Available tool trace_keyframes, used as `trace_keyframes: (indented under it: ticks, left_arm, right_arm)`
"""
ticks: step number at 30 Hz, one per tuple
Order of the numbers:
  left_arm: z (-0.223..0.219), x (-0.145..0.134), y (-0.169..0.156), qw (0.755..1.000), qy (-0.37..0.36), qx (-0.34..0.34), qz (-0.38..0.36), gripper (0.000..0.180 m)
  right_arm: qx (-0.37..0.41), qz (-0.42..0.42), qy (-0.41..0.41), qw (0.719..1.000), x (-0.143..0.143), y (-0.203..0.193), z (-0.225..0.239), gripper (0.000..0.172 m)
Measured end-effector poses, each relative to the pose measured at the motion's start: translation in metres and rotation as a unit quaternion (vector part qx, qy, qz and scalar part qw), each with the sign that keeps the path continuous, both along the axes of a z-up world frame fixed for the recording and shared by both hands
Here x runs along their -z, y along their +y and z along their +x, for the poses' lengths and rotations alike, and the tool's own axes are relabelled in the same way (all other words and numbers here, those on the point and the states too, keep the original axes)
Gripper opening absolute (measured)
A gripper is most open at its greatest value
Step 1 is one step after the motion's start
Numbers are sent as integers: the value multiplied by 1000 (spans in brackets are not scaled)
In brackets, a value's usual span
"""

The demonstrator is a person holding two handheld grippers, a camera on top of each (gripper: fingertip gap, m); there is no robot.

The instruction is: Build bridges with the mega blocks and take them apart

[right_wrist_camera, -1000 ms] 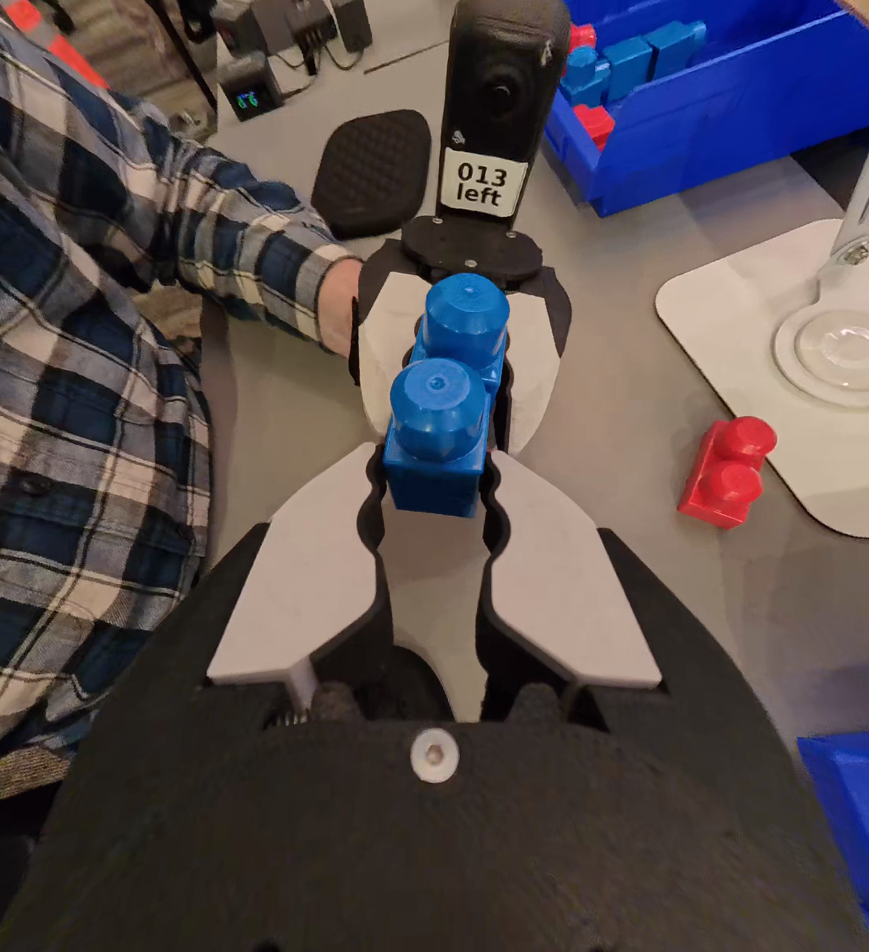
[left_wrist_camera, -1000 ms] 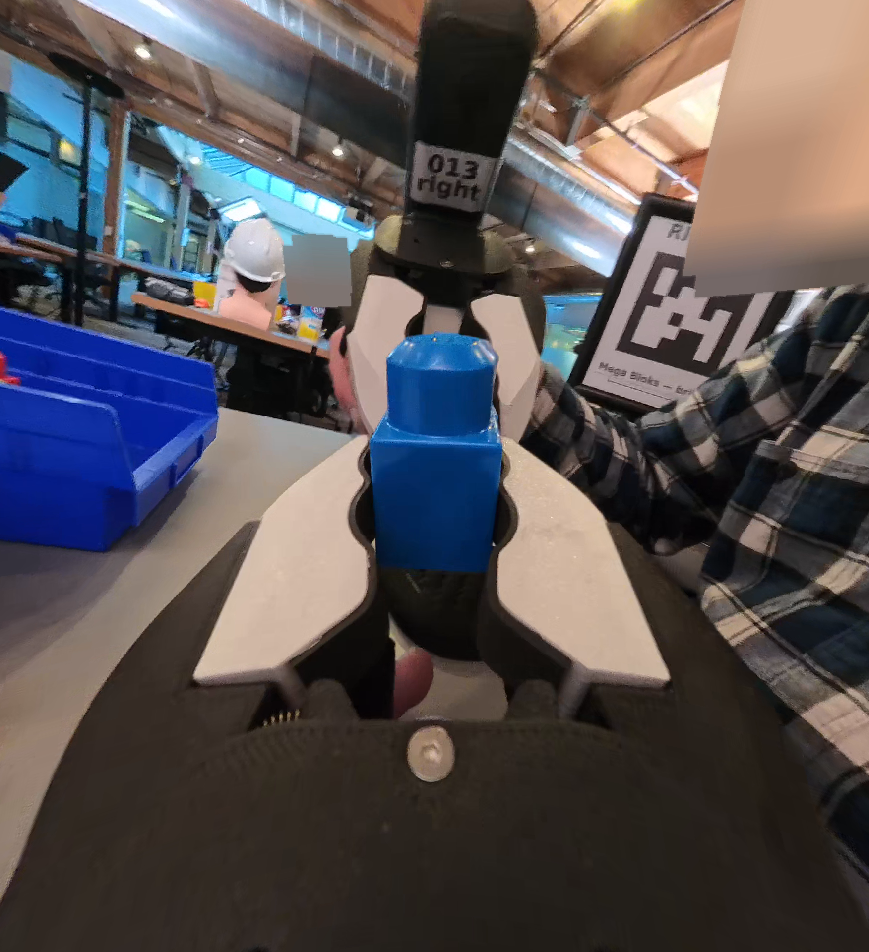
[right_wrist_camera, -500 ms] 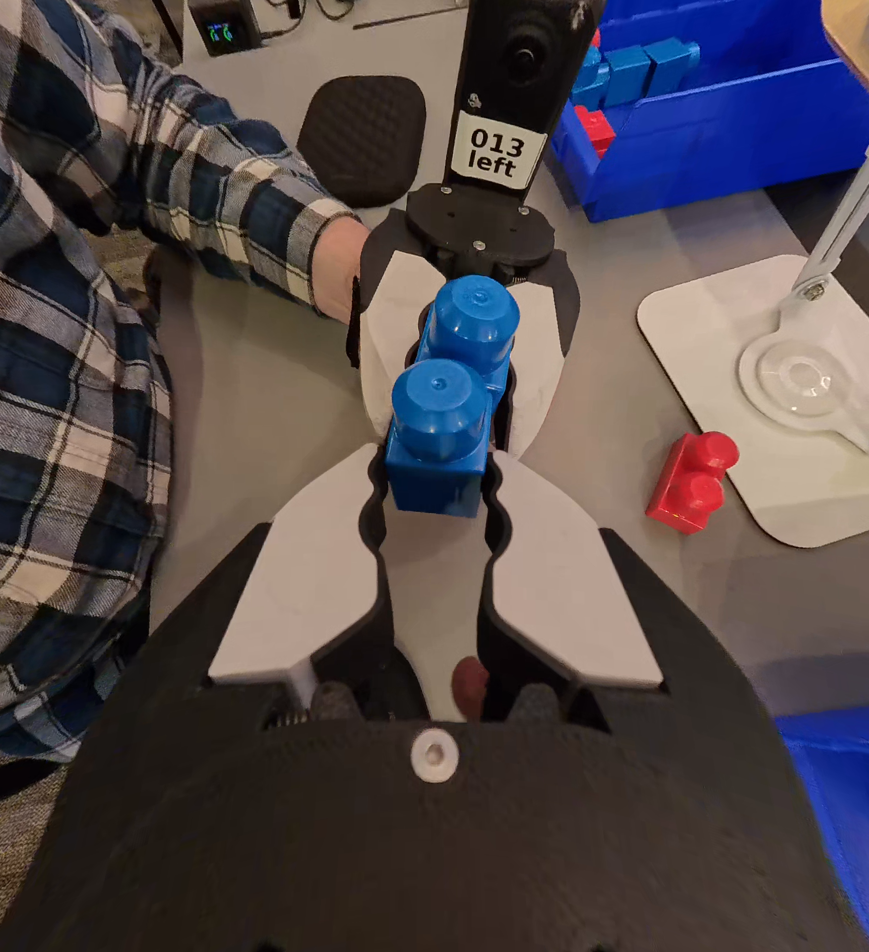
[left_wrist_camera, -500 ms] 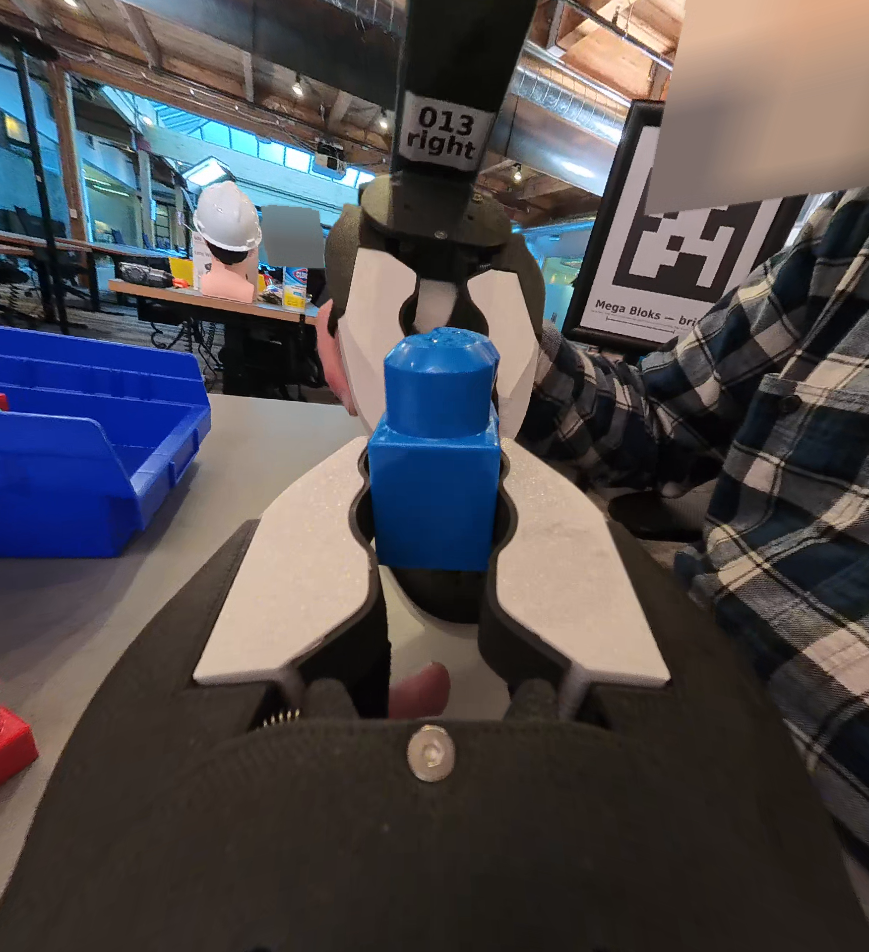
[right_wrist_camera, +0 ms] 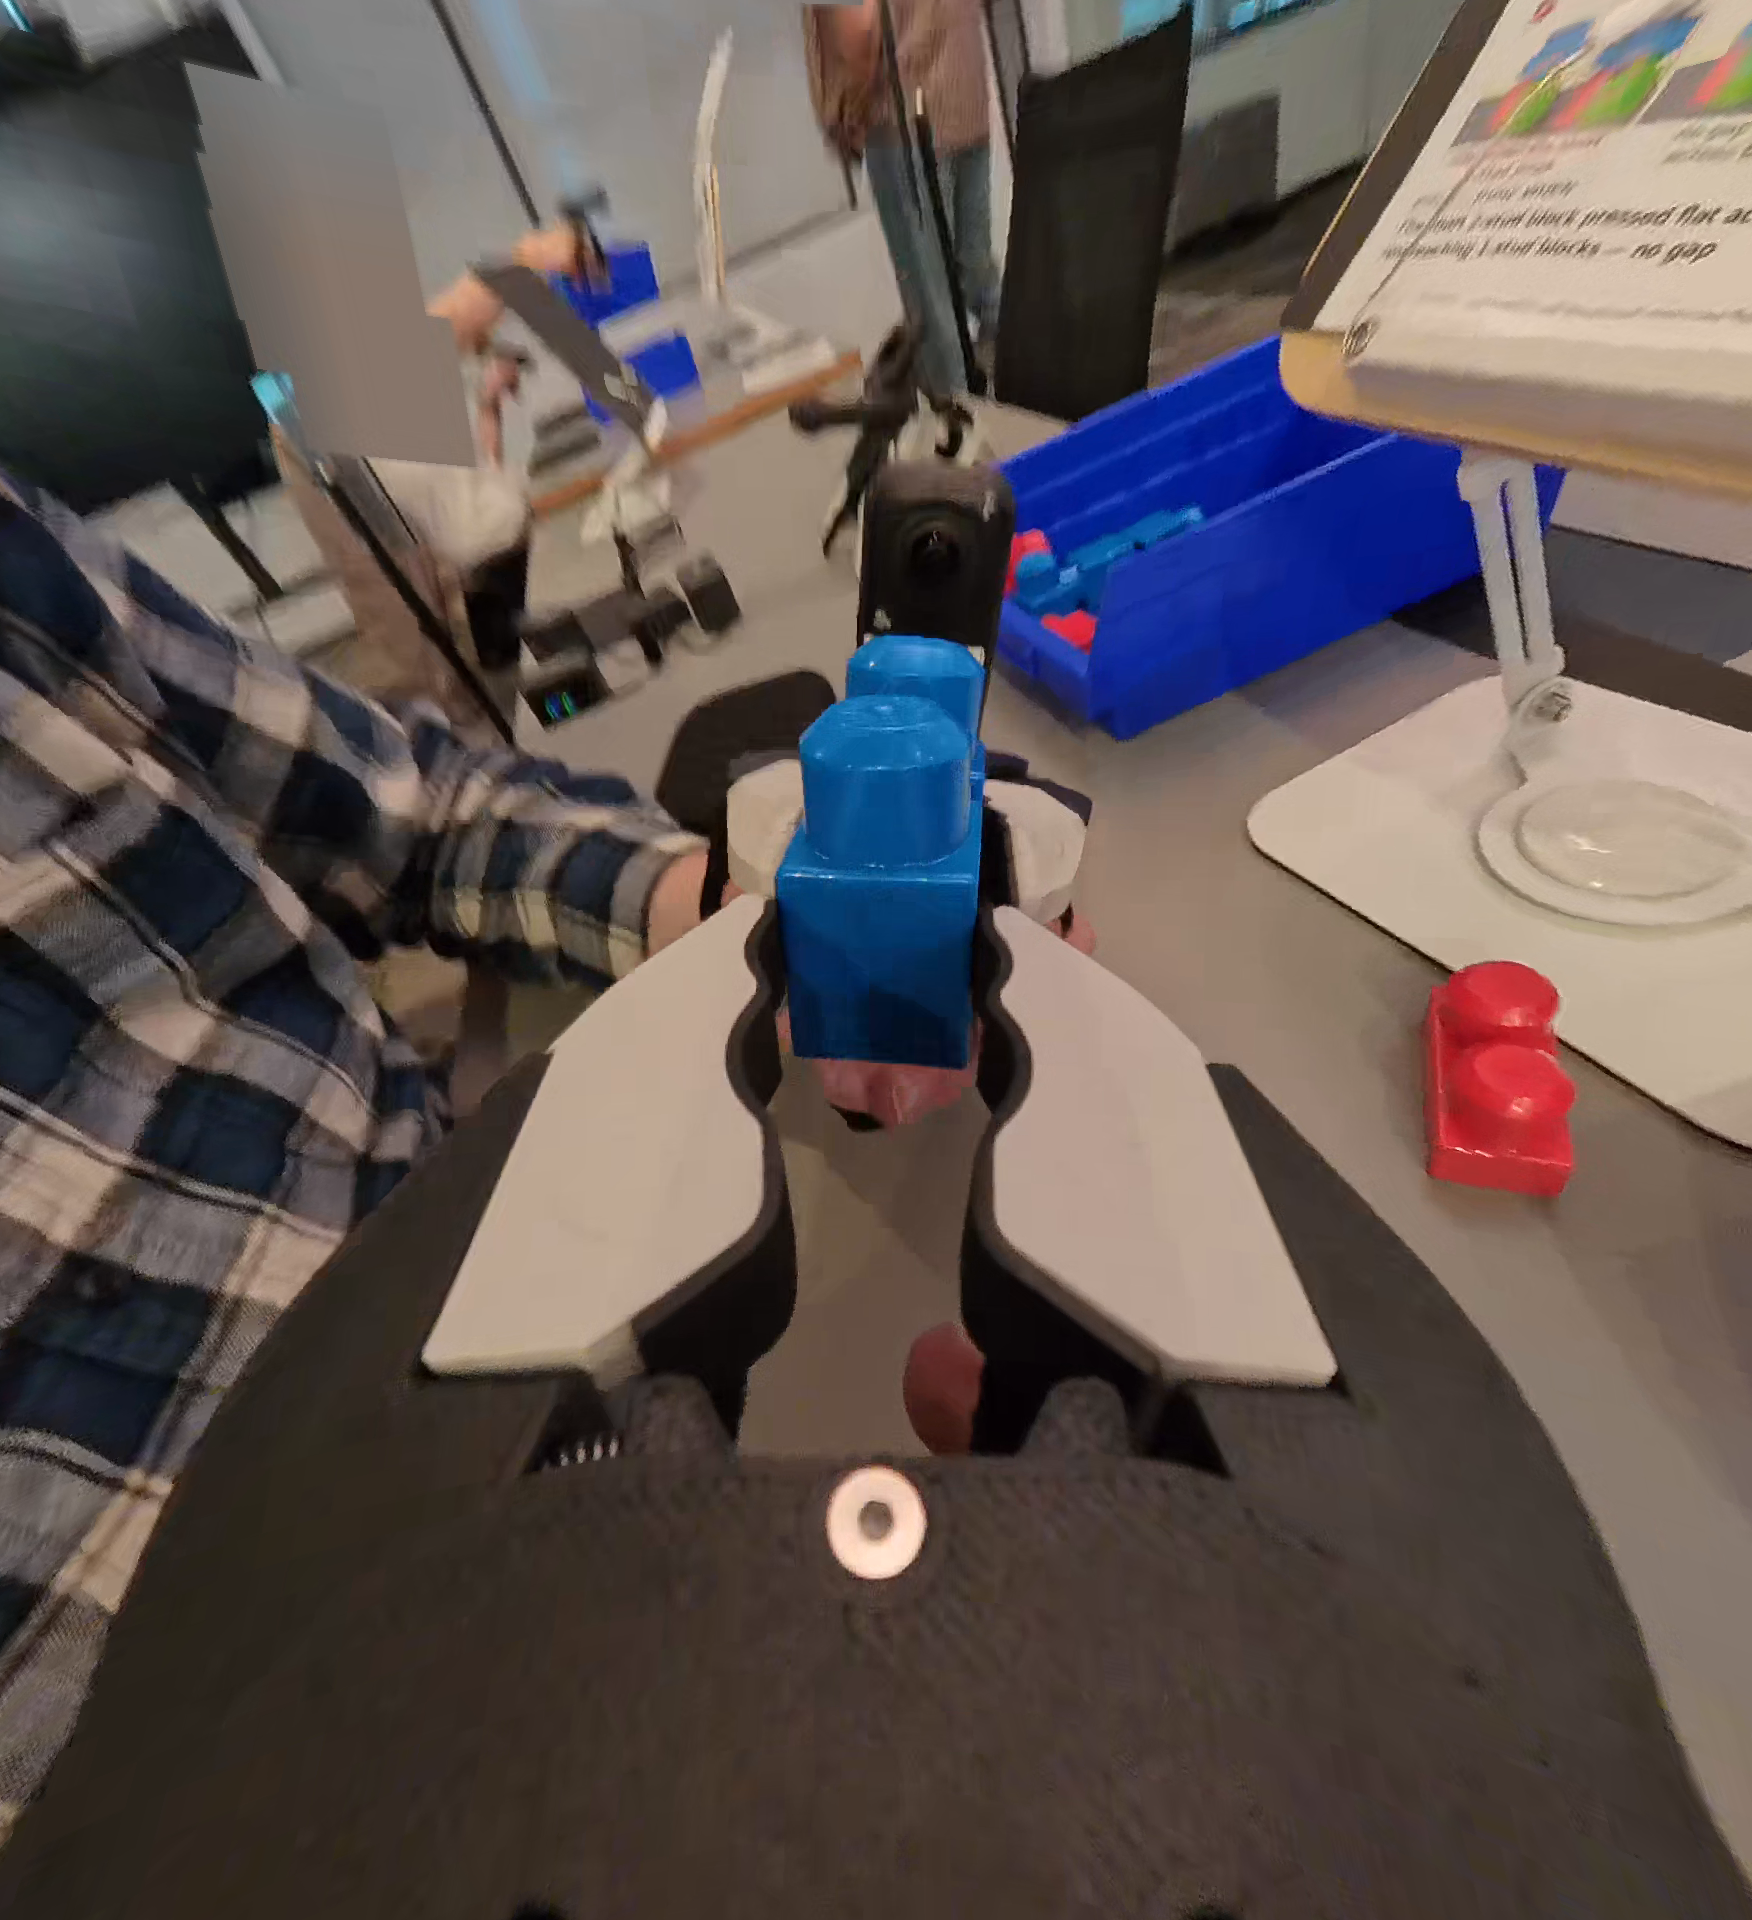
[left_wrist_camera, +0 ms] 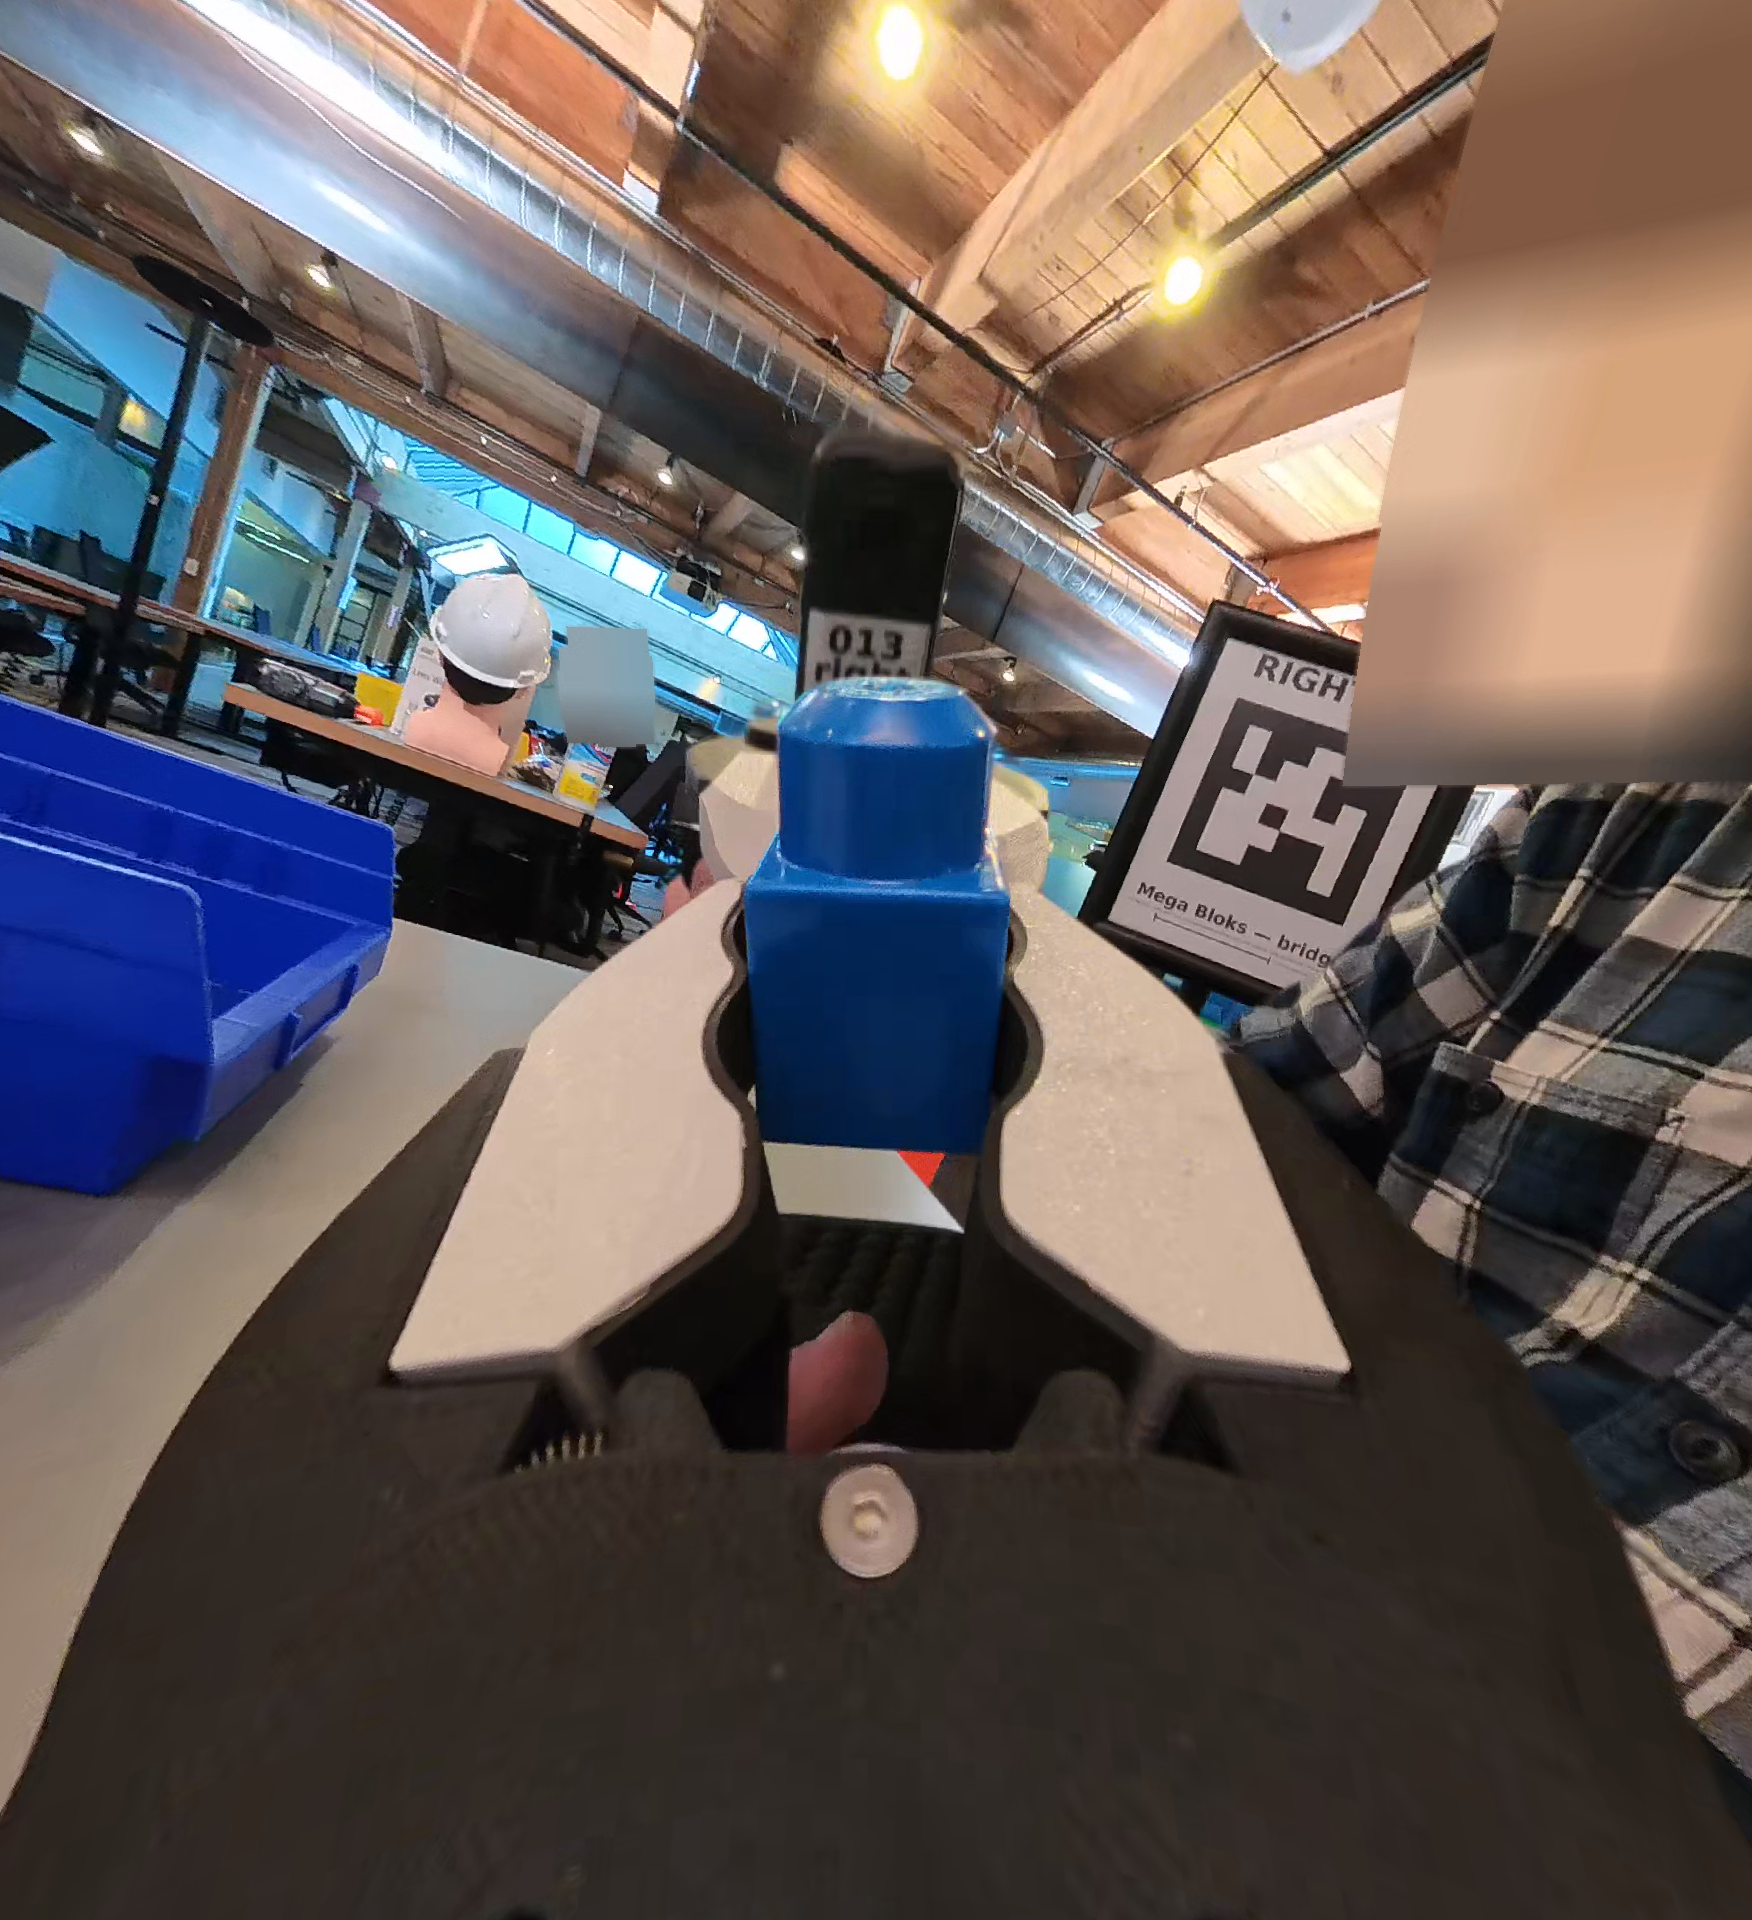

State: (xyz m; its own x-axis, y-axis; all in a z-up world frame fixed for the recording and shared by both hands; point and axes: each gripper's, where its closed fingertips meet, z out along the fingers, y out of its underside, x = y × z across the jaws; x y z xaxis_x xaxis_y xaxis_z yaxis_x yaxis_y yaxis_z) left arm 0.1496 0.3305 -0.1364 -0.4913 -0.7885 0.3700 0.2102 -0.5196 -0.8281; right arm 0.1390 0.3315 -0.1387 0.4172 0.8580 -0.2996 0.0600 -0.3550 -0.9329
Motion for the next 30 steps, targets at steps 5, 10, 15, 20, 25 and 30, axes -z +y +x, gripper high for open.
trace_keyframes:
  ticks: [5,10,15,20,25,30]
  left_arm:
    - [-1,-9,-3,1000,-20,7,-3,43]
    - [4,0,-9,999,15,-11,49,41]
    - [7,1,-13,998,20,-13,53,40]
    - [8,7,-17,995,38,-15,90,39]
    - [7,12,-19,993,51,-13,104,38]
    - [8,6,-18,997,34,-8,73,38]
  right_arm:
    - [11,-19,130,991,-15,0,3,34]
    - [35,7,119,992,-17,0,2,35]
    - [33,14,92,995,-12,-1,-2,35]
    - [10,-2,68,998,-6,-6,-2,35]
    - [-5,7,21,1000,-3,-8,-3,35]
    - [6,21,1,1000,-8,-5,-2,35]
